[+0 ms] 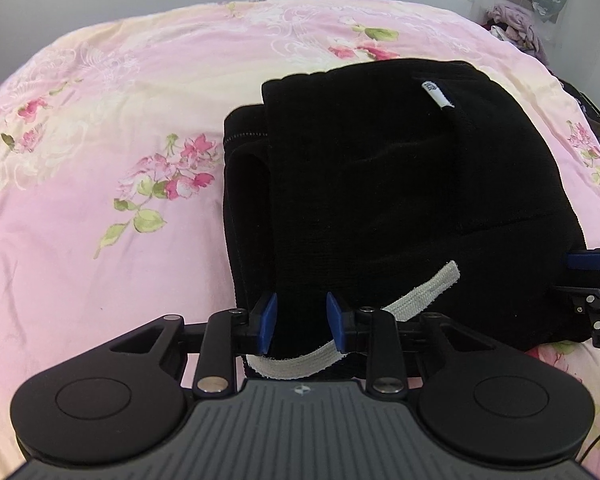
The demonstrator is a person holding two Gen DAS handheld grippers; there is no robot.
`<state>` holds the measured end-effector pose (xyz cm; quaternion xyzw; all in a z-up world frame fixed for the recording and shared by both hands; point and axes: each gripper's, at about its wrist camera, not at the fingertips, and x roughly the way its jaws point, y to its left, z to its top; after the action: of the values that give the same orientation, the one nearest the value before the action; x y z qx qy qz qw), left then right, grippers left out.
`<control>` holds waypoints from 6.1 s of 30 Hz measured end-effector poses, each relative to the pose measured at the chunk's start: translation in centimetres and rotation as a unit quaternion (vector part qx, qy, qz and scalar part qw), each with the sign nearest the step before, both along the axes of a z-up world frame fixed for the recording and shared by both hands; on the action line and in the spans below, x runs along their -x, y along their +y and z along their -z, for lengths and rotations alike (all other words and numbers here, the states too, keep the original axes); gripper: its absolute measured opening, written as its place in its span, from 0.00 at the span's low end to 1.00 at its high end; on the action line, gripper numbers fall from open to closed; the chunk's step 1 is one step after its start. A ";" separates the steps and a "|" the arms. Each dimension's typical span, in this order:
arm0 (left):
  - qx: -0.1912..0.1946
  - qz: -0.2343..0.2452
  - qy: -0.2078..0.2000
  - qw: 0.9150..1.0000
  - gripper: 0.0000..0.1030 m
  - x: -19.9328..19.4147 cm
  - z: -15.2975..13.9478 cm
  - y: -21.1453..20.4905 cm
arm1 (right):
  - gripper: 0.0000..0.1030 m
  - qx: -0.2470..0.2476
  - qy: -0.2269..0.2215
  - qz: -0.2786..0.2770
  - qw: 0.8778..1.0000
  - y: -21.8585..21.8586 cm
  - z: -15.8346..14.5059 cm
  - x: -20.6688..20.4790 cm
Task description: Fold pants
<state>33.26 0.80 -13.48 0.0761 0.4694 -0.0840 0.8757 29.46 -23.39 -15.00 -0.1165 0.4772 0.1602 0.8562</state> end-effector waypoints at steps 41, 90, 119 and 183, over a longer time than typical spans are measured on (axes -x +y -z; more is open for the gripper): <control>-0.020 -0.093 -0.245 0.965 0.95 24.2 -12.1 -2.7 | 0.95 -0.122 -0.281 0.121 0.944 3.0 -15.6 25.2; -0.024 -0.093 -0.181 0.979 0.95 22.0 -8.6 -3.9 | 0.95 -0.128 -0.234 0.124 0.956 2.0 -12.6 22.1; -0.022 -0.099 -0.184 0.978 0.95 22.1 -9.0 -3.7 | 0.95 -0.129 -0.237 0.117 0.956 2.2 -13.0 22.1; -0.027 -0.084 -0.169 0.982 0.95 15.8 -8.2 -2.6 | 0.95 -0.087 -0.161 0.111 0.977 0.3 -9.8 13.4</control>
<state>17.44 -1.82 -5.24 0.0732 0.3218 0.0172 0.9438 16.11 -23.07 -5.19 -0.0117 0.3271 0.0843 0.9412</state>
